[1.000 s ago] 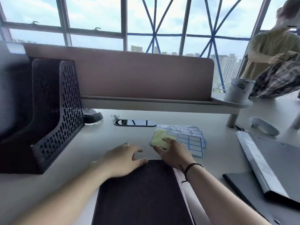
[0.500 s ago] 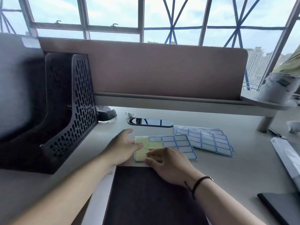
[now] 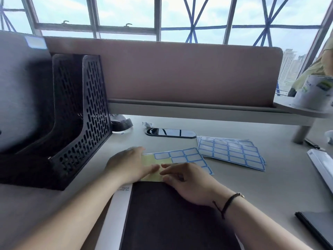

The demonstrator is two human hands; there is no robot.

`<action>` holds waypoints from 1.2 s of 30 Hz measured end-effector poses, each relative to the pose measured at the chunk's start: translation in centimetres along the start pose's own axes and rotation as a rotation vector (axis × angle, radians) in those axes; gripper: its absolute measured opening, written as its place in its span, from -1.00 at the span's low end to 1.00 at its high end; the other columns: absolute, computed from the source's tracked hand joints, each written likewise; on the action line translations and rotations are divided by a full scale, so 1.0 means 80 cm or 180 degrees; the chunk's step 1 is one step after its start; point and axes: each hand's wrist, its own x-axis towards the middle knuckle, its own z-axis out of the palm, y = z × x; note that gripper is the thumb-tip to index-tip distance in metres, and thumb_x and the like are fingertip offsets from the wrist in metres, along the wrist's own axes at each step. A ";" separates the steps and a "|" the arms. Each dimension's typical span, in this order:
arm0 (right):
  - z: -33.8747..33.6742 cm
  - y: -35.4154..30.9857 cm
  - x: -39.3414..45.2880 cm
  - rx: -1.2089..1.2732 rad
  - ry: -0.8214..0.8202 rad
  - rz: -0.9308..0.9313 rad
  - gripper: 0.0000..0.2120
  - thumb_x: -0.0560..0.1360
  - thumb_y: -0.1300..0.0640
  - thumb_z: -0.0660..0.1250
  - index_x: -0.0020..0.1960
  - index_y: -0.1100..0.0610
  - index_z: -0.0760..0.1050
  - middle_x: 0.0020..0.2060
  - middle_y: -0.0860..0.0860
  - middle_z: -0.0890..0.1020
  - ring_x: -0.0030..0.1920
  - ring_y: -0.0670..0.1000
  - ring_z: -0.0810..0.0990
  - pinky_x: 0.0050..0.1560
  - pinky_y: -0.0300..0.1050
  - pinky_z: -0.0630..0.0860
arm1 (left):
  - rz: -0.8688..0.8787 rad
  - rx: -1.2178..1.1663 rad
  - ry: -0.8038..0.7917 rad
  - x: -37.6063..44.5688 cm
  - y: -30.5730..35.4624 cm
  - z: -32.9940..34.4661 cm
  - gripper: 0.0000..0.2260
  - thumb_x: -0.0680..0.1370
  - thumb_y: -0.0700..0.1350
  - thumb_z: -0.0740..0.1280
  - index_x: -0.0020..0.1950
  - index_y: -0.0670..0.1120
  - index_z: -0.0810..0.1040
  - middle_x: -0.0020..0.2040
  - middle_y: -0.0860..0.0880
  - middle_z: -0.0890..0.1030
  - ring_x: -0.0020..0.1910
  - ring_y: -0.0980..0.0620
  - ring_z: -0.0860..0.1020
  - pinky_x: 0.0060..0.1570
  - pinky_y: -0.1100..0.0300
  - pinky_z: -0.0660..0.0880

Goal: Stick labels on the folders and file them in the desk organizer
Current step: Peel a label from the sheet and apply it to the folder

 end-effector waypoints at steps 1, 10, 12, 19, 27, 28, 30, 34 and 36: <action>0.000 0.000 0.000 0.0014 0.0026 0.0007 -0.74 0.57 -0.10 0.27 0.22 -0.15 0.60 0.33 -0.33 0.49 0.30 -0.30 0.44 0.25 -0.40 0.29 | 0.0042 0.0009 0.0008 0.000 0.000 0.000 -0.32 0.41 0.45 0.27 0.41 0.10 0.40 0.38 0.09 0.50 0.31 0.03 0.49 0.21 0.11 0.44; -0.005 0.011 0.003 -0.0188 0.0481 0.0553 -0.58 0.51 -0.28 0.28 0.30 -0.15 0.54 0.22 -0.22 0.62 0.26 -0.15 0.54 0.17 -0.23 0.44 | 0.0203 -0.0847 0.0142 0.000 -0.005 0.001 -0.23 0.39 0.22 0.50 0.51 0.22 0.22 0.15 0.18 0.56 0.15 0.08 0.52 0.13 0.13 0.45; -0.005 0.010 0.003 -0.0214 0.0525 0.0529 -0.59 0.51 -0.25 0.30 0.31 -0.16 0.52 0.23 -0.21 0.61 0.27 -0.14 0.54 0.12 -0.24 0.41 | 0.0242 -0.1398 0.0029 0.004 -0.007 0.005 -0.29 0.39 0.08 0.56 0.47 0.19 0.33 0.05 0.16 0.59 0.02 0.14 0.54 0.02 0.24 0.43; -0.006 0.009 0.005 -0.0136 0.0856 0.0334 -0.58 0.51 -0.20 0.31 0.34 -0.15 0.49 0.29 -0.20 0.54 0.29 -0.12 0.49 0.19 -0.20 0.41 | 0.0148 -0.3116 0.0048 0.012 -0.002 -0.004 -0.43 0.39 -0.23 0.57 0.31 0.17 0.53 0.21 0.05 0.54 0.15 0.27 0.45 -0.18 0.40 0.39; -0.004 -0.004 0.007 0.0071 0.1687 -0.0221 -0.67 0.51 -0.13 0.38 0.25 -0.13 0.54 0.13 -0.24 0.54 0.13 -0.16 0.53 0.10 -0.20 0.46 | 0.0126 -0.4229 -0.0174 0.002 0.026 -0.015 -0.45 0.29 -0.36 0.54 0.20 0.03 0.61 -0.01 -0.05 0.71 -0.05 0.04 0.69 -0.09 0.21 0.58; -0.004 -0.005 0.007 0.0078 0.1791 -0.0281 -0.69 0.50 -0.10 0.39 0.23 -0.13 0.55 0.11 -0.24 0.54 0.11 -0.16 0.53 0.09 -0.21 0.45 | 0.0193 -0.4257 -0.0204 0.001 0.029 -0.015 -0.48 0.30 -0.37 0.53 0.18 0.01 0.61 -0.02 -0.08 0.72 -0.02 -0.04 0.69 -0.03 0.13 0.60; -0.003 -0.006 0.007 0.0088 0.1978 -0.0351 -0.72 0.50 -0.09 0.40 0.20 -0.14 0.57 0.09 -0.24 0.55 0.07 -0.15 0.54 0.07 -0.19 0.46 | 0.0276 -0.4267 -0.0270 -0.001 0.034 -0.014 -0.48 0.26 -0.28 0.54 0.20 -0.01 0.60 0.05 -0.17 0.70 0.04 -0.16 0.66 0.15 -0.06 0.55; 0.000 -0.009 0.010 0.0165 0.2228 -0.0348 -0.74 0.50 -0.16 0.40 0.15 -0.11 0.60 0.05 -0.24 0.58 0.02 -0.16 0.55 0.07 -0.14 0.50 | 0.0497 -0.4169 -0.0213 -0.006 0.041 -0.017 -0.54 0.30 -0.18 0.56 0.19 -0.05 0.62 0.08 -0.14 0.70 0.13 -0.18 0.64 0.21 -0.08 0.53; 0.000 -0.010 0.010 0.0180 0.2259 -0.0332 -0.73 0.50 -0.16 0.39 0.16 -0.11 0.61 0.06 -0.24 0.59 0.03 -0.16 0.55 0.09 -0.12 0.51 | 0.0631 -0.4100 -0.0177 -0.011 0.045 -0.019 -0.66 0.37 -0.23 0.55 0.13 -0.10 0.65 0.05 -0.11 0.72 0.08 -0.14 0.67 0.14 0.00 0.57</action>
